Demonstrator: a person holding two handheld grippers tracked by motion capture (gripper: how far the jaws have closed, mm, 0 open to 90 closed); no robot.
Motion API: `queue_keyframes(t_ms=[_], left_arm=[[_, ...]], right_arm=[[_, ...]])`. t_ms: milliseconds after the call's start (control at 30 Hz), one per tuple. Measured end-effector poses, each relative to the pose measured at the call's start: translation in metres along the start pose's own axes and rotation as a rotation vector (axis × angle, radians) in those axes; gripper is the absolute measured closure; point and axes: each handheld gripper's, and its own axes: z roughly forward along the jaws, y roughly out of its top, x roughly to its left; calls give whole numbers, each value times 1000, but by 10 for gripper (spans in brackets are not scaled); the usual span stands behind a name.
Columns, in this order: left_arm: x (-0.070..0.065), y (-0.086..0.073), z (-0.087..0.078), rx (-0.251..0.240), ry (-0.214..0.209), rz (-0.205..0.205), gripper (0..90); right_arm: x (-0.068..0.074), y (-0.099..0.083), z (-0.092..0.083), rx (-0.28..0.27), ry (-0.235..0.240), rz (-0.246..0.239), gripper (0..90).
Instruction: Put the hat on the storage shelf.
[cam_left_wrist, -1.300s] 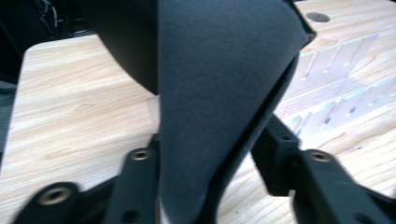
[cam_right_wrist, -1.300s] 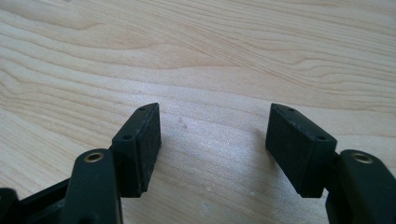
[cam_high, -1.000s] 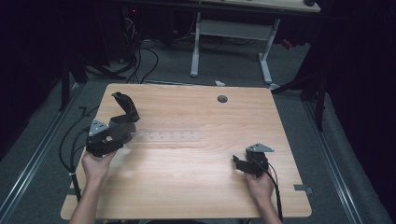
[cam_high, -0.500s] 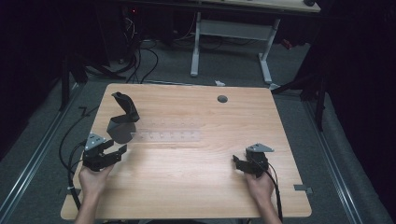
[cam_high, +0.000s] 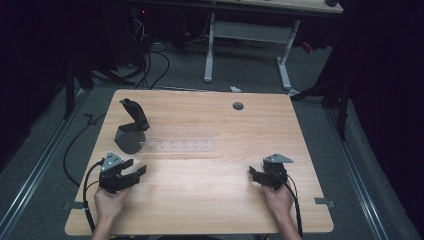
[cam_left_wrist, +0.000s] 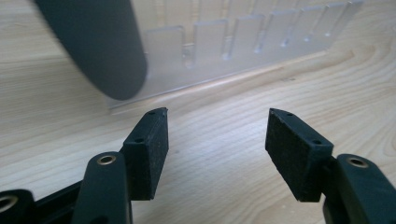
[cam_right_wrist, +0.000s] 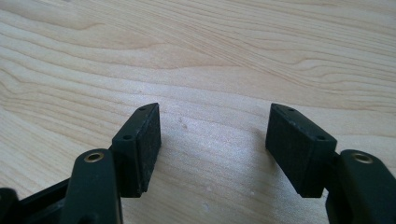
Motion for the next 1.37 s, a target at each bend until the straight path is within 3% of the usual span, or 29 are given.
queue_keyframes(t_ms=[167, 300, 533, 700, 1167, 1367], left_arm=[[-12, -16, 7, 42, -28, 18, 400], [-22, -29, 15, 80, -40, 57, 402], [-32, -42, 27, 122, -61, 86, 402], [-35, -46, 35, 128, -61, 89, 402], [-41, -61, 51, 153, -32, 176, 393], [-40, -61, 51, 154, -27, 170, 364]], right_arm=[[0, 0, 0, 0, 0, 0, 360], [0, 0, 0, 0, 0, 0, 360], [0, 0, 0, 0, 1, 2, 360], [0, 0, 0, -1, 1, 0, 360], [1, -1, 0, 0, 4, -4, 348], [1, -1, 0, 0, 4, -2, 344]])
